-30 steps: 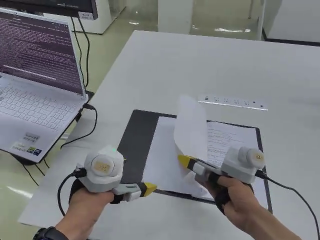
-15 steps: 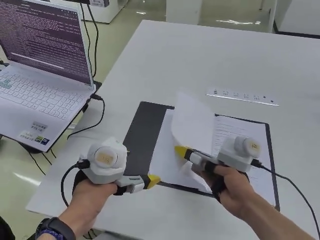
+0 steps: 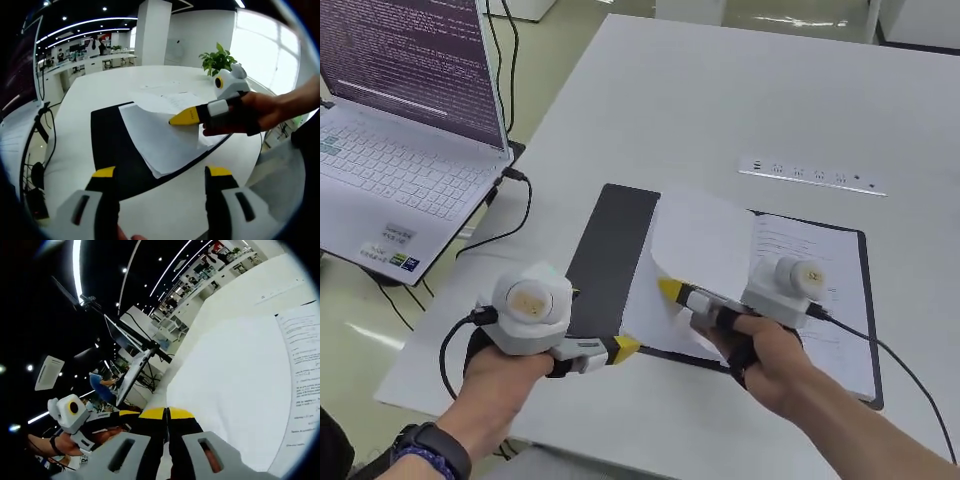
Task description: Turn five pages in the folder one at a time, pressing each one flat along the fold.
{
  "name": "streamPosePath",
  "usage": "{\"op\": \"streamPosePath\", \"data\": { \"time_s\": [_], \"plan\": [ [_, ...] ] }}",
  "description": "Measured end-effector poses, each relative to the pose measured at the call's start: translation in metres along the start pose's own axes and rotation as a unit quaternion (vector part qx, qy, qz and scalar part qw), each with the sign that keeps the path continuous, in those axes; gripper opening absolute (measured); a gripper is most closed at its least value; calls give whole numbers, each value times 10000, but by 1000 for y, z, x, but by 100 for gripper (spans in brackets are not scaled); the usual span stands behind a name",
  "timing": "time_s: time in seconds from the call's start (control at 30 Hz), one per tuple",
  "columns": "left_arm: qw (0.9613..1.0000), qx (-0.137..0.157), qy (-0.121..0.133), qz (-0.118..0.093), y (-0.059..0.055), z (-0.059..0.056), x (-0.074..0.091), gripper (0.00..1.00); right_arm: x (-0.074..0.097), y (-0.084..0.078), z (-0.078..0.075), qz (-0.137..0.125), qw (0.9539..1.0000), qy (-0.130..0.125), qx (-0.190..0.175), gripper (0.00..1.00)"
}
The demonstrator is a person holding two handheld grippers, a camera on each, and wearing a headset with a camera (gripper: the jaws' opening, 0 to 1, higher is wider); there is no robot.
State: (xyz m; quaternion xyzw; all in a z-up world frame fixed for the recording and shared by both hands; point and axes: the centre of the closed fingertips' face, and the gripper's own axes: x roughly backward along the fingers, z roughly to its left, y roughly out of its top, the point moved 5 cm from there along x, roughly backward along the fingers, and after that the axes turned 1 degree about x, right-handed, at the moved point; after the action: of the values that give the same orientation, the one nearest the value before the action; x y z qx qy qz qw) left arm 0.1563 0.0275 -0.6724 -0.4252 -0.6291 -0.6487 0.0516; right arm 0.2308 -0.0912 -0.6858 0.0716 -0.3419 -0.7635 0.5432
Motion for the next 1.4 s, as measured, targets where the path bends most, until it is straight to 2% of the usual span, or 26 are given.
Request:
{"op": "streamPosePath", "data": {
  "time_s": [0.43,0.87,1.4],
  "plan": [
    [10000,73,-64,23,-3,3,-5,70,-13,-7,-11,227,9994,-140,-215,0],
    [9997,235,-7,68,-14,12,-2,69,-27,-21,-19,314,9975,-253,-574,0],
    [9992,376,-21,114,-21,13,-6,69,-45,-33,-42,410,9936,-514,-920,0]
  ]
}}
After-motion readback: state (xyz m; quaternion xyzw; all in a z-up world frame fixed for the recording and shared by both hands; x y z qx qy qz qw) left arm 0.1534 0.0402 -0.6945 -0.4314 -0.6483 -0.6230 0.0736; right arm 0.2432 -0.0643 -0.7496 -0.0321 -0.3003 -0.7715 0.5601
